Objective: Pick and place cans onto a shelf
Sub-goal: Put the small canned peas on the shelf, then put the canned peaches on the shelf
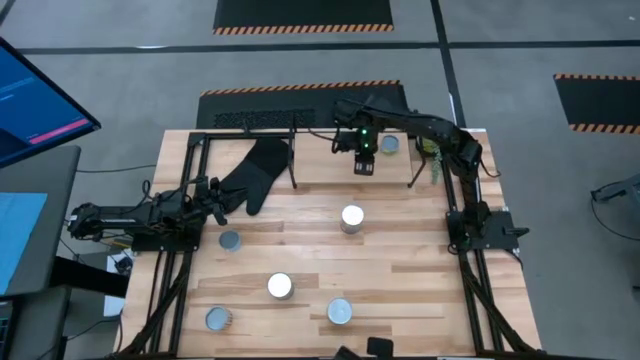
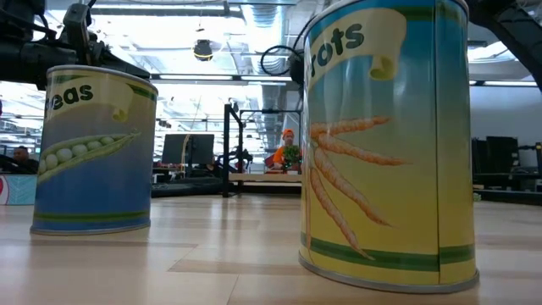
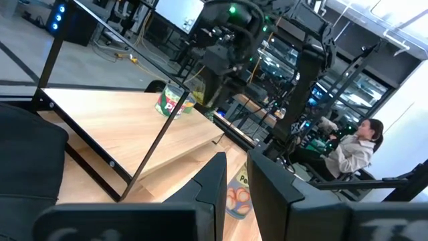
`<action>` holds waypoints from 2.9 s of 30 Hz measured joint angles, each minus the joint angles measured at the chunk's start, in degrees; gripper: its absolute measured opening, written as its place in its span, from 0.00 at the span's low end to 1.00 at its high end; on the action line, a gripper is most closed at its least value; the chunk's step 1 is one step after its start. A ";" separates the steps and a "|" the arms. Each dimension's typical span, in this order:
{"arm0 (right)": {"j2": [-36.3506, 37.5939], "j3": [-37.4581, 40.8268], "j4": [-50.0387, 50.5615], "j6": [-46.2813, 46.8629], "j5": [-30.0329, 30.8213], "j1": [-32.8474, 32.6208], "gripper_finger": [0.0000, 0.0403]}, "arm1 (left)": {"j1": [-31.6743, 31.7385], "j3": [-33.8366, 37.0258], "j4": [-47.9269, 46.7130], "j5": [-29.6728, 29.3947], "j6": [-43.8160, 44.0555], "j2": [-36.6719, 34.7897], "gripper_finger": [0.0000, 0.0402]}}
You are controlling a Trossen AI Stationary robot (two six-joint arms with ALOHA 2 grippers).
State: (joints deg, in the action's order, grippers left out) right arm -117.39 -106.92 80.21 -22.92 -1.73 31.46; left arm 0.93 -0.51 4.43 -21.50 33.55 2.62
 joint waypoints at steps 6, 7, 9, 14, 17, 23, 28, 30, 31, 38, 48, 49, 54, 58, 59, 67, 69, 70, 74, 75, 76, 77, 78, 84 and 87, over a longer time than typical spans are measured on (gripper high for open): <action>-0.15 4.02 -6.96 1.49 0.43 0.69 0.25 | 0.00 -0.01 -0.02 0.00 -0.04 0.02 0.12; -0.02 4.26 -7.13 1.49 0.66 1.03 0.25 | 0.00 -0.01 0.00 -0.02 -0.06 0.01 0.12; 0.01 5.03 -7.97 1.56 1.39 1.46 0.25 | 0.02 -0.01 0.00 -0.02 -0.06 0.01 0.12; -0.08 5.48 -8.61 1.92 1.81 3.04 0.25 | 0.00 0.01 -0.01 -0.02 -0.09 0.01 0.12; -0.08 5.48 -9.30 2.04 1.82 3.94 0.25 | 0.00 -0.01 0.00 -0.02 -0.10 0.02 0.12; -0.08 5.48 -8.31 2.28 1.79 4.30 0.25 | 0.00 -0.01 -0.02 0.03 -0.06 0.01 0.12; 0.21 5.30 -2.85 6.02 1.69 2.98 0.25 | 0.00 -0.01 0.00 0.07 -0.05 -0.01 0.12; 0.67 4.13 1.47 8.66 1.32 1.76 0.25 | 0.01 0.01 -0.01 0.09 -0.13 0.00 0.12; 1.06 3.36 3.62 10.39 0.38 1.11 0.25 | 0.01 -0.01 0.00 0.09 -0.17 -0.01 0.12; 6.46 1.17 8.72 24.24 -11.25 -6.28 0.25 | 0.00 0.00 0.00 0.11 -0.17 -0.01 0.12; 11.30 1.17 -1.48 31.94 1.68 -22.02 0.25 | 0.01 -0.01 -0.02 0.15 -0.17 0.01 0.12; 11.26 1.31 -2.39 31.95 2.53 -23.01 0.25 | 0.01 0.00 -0.02 0.15 -0.17 0.02 0.12; 9.77 4.91 -9.09 31.51 6.54 -25.71 0.25 | 0.02 -0.01 -0.02 0.17 -0.17 0.02 0.12; 9.72 10.01 -11.54 31.49 6.93 -24.82 0.25 | 0.01 0.00 -0.02 0.33 -0.17 0.01 0.12; 9.37 11.52 -11.00 31.47 6.96 -24.47 0.25 | 0.02 0.00 -0.02 0.35 -0.17 0.02 0.12; 9.86 18.94 -12.34 30.38 3.19 -23.43 0.25 | 0.00 -0.01 -0.02 0.72 -0.16 0.00 0.12; 9.73 19.15 -12.89 30.40 3.07 -23.47 0.25 | 0.01 -0.01 -0.04 0.72 -0.14 0.02 0.12; 9.75 19.16 -13.15 30.38 3.05 -23.47 0.25 | 0.00 0.01 -0.04 0.72 -0.14 0.02 0.12; 9.73 19.18 -14.90 30.40 2.99 -23.43 0.25 | 0.00 0.01 -0.04 0.72 -0.14 -0.01 0.12; 9.73 19.18 -15.01 30.40 2.99 -23.39 0.25 | 0.02 -0.01 -0.04 0.72 -0.14 -0.01 0.12; 9.73 19.18 -15.10 30.22 2.99 -23.39 0.25 | 0.02 -0.01 -0.04 0.72 -0.14 0.01 0.12; 9.73 19.18 -15.27 30.04 2.99 -23.39 0.25 | 0.02 0.01 -0.04 0.72 -0.14 0.01 0.12; 9.71 19.18 -15.58 29.95 2.99 -23.39 0.25 | 0.01 0.01 -0.04 0.72 -0.14 0.01 0.12; 9.34 19.16 -19.74 30.58 -0.17 -23.04 0.22 | 0.02 0.01 -0.04 0.72 -0.14 0.01 0.12; 9.29 19.18 -22.40 31.20 -0.82 -22.92 0.11 | 0.00 0.00 -0.04 0.72 -0.14 0.01 0.12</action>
State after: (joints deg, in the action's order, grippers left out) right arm -108.09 -87.74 57.82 8.29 -2.55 8.55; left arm 0.93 -0.51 4.38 -20.78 33.41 2.63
